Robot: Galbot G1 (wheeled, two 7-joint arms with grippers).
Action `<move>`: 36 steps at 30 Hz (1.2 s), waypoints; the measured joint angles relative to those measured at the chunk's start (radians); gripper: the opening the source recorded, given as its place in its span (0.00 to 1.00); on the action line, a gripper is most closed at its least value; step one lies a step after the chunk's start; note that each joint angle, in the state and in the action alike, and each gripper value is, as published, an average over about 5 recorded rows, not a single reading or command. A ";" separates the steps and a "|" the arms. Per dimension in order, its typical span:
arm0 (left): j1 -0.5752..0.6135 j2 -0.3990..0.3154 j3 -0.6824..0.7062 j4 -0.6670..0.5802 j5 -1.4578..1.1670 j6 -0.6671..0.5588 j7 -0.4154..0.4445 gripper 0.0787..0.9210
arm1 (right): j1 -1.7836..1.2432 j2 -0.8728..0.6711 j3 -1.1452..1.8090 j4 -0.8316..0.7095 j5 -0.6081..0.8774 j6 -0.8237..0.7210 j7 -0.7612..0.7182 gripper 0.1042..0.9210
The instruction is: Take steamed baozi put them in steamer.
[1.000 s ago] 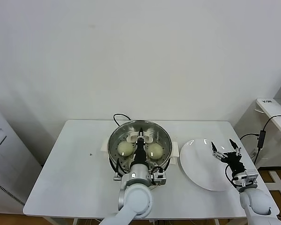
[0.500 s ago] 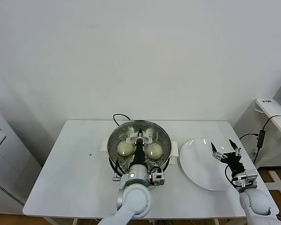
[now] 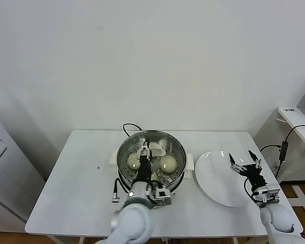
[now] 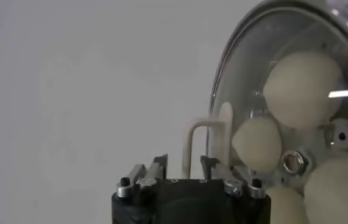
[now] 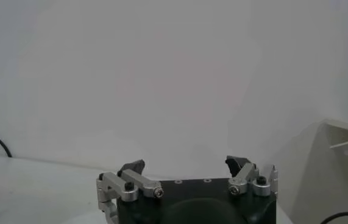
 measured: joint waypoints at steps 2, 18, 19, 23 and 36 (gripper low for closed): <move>0.005 0.013 -0.025 -0.041 -0.109 0.000 0.009 0.72 | 0.001 -0.001 0.000 0.003 0.005 -0.005 -0.004 0.88; 0.041 0.103 -0.443 -0.179 -1.169 -0.130 -0.141 0.88 | -0.020 -0.010 -0.001 0.075 0.066 -0.099 0.017 0.88; 0.046 0.106 -0.474 -0.176 -1.233 -0.146 -0.153 0.88 | -0.020 -0.009 -0.001 0.079 0.069 -0.102 0.020 0.88; 0.077 0.115 -0.590 -0.146 -1.443 -0.212 -0.188 0.88 | -0.026 0.000 0.002 0.098 0.072 -0.113 0.024 0.88; 0.219 0.137 -0.794 0.038 -1.665 -0.439 -0.245 0.88 | -0.060 0.019 0.026 0.154 0.057 -0.136 0.026 0.88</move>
